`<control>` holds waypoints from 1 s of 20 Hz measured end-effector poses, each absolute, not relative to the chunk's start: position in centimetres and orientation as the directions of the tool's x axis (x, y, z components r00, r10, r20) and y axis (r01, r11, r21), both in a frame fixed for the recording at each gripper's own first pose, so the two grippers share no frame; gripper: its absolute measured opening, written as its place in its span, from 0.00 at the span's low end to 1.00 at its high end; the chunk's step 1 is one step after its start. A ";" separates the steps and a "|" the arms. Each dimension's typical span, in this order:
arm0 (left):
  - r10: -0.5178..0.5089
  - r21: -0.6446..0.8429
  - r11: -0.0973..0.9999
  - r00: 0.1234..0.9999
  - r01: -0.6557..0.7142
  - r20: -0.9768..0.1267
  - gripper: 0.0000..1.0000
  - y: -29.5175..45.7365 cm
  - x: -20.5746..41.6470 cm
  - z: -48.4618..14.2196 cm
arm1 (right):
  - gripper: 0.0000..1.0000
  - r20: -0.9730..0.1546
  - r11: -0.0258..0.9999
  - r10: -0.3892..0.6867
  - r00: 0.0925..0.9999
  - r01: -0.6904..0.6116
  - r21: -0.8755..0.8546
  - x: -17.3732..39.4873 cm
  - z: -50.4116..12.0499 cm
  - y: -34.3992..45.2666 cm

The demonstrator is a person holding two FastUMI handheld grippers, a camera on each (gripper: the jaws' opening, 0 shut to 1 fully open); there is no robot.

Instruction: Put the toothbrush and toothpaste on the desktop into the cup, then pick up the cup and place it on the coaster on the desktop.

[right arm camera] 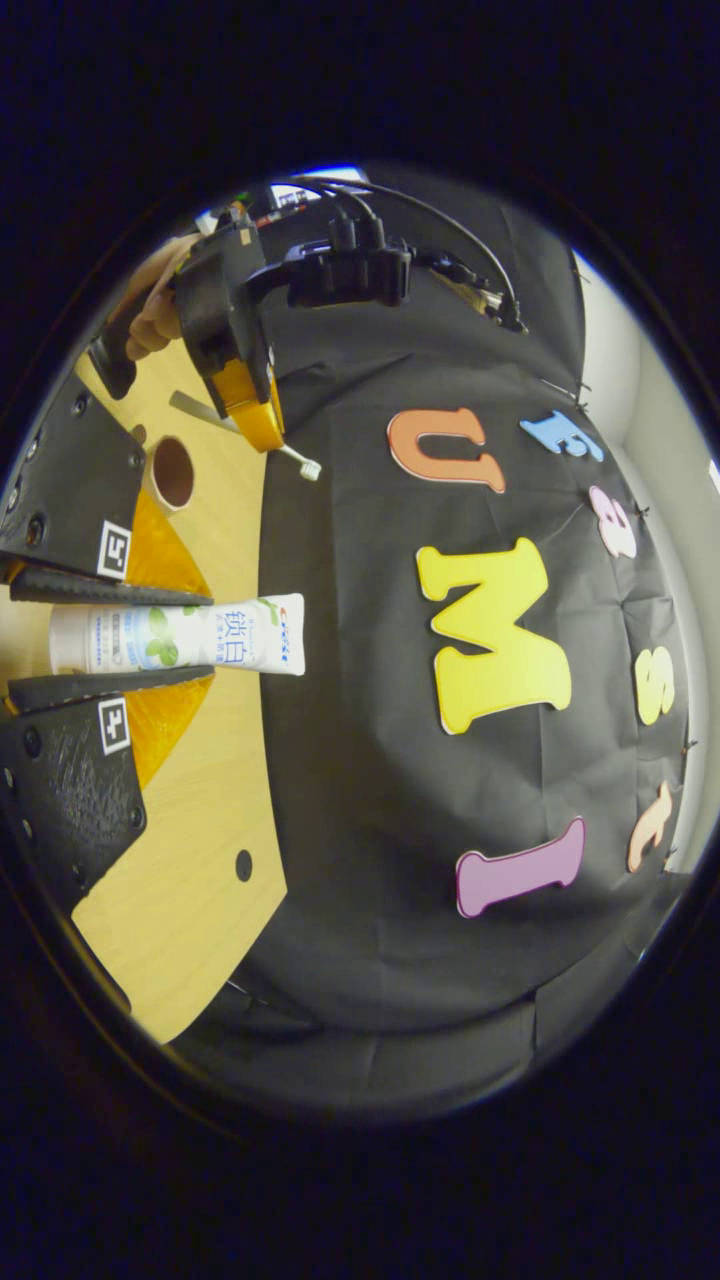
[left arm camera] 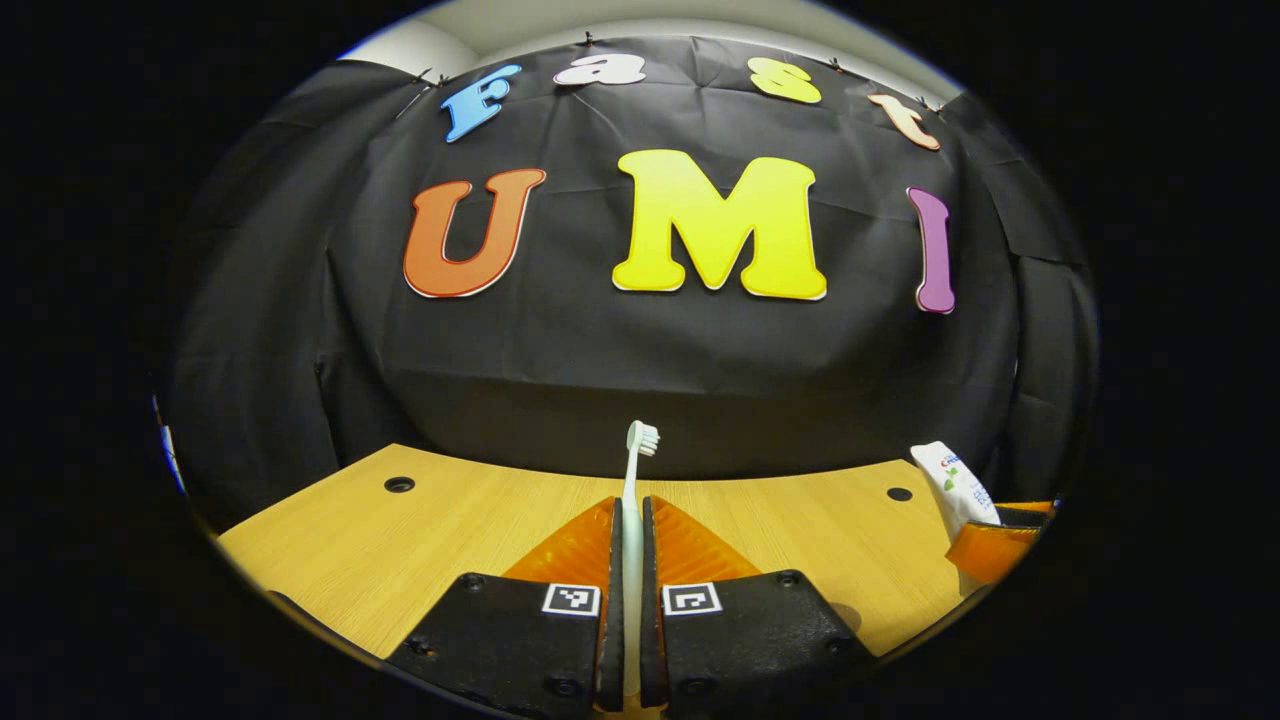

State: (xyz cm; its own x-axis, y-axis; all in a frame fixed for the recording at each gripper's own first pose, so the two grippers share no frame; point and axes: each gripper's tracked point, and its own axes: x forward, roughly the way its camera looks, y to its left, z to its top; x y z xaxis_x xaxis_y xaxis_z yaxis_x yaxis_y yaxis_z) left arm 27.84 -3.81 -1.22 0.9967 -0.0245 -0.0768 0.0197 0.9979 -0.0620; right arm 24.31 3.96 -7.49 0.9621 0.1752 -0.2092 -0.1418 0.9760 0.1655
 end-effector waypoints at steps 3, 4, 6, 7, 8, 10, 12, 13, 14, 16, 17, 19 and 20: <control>-0.029 -0.071 0.997 0.997 0.024 -0.070 0.09 -3.7 28.1 -1.3 | 0.28 -0.202 0.977 0.180 0.963 -0.151 0.151 24.1 -7.8 4.2; -0.029 -0.072 0.997 0.997 0.024 -0.068 0.09 -3.7 28.0 -1.1 | 0.28 -0.205 0.977 0.183 0.962 -0.153 0.150 24.2 -7.9 4.4; -0.040 -0.082 0.996 0.998 0.035 -0.054 0.09 -3.9 27.8 -0.5 | 0.28 -0.211 0.975 0.189 0.959 -0.158 0.154 24.1 -8.1 4.6; -0.040 -0.083 0.996 0.998 0.036 -0.053 0.10 -3.9 27.9 -0.7 | 0.28 -0.212 0.975 0.190 0.959 -0.160 0.153 24.1 -8.0 4.7; -0.033 -0.079 0.996 0.998 0.029 -0.054 0.10 -3.7 27.9 -0.8 | 0.28 -0.212 0.975 0.191 0.958 -0.161 0.151 24.0 -8.0 4.7; -0.037 -0.080 0.996 0.997 0.031 -0.067 0.10 -3.7 28.2 -1.2 | 0.28 -0.212 0.976 0.186 0.959 -0.156 0.149 23.8 -8.3 4.6; -0.045 -0.086 0.995 0.996 0.039 -0.073 0.11 -3.9 28.1 -1.5 | 0.28 -0.221 0.977 0.183 0.958 -0.152 0.150 23.8 -8.6 4.5; -0.045 -0.086 0.996 0.996 0.038 -0.071 0.11 -4.0 28.2 -1.3 | 0.28 -0.226 0.977 0.181 0.957 -0.149 0.150 23.9 -8.8 4.4; -0.043 -0.087 0.995 0.997 0.037 -0.066 0.11 -3.8 28.2 -1.2 | 0.28 -0.230 0.978 0.176 0.957 -0.145 0.148 23.9 -9.0 4.3; -0.040 -0.088 0.995 0.997 0.035 -0.062 0.12 -3.7 28.2 -1.2 | 0.30 -0.237 0.978 0.173 0.956 -0.140 0.153 23.9 -9.2 4.1; -0.040 -0.088 0.996 0.997 0.034 -0.062 0.12 -3.7 28.2 -1.3 | 0.31 -0.242 0.978 0.175 0.955 -0.139 0.158 24.0 -9.4 4.2; -0.038 -0.084 0.996 0.997 0.033 -0.061 0.12 -3.6 28.3 -1.3 | 0.28 -0.251 0.977 0.176 0.952 -0.136 0.167 24.1 -9.8 4.1; -0.040 -0.083 0.996 0.998 0.035 -0.055 0.12 -3.7 28.3 -1.1 | 0.28 -0.255 0.976 0.177 0.951 -0.136 0.171 24.1 -9.9 4.1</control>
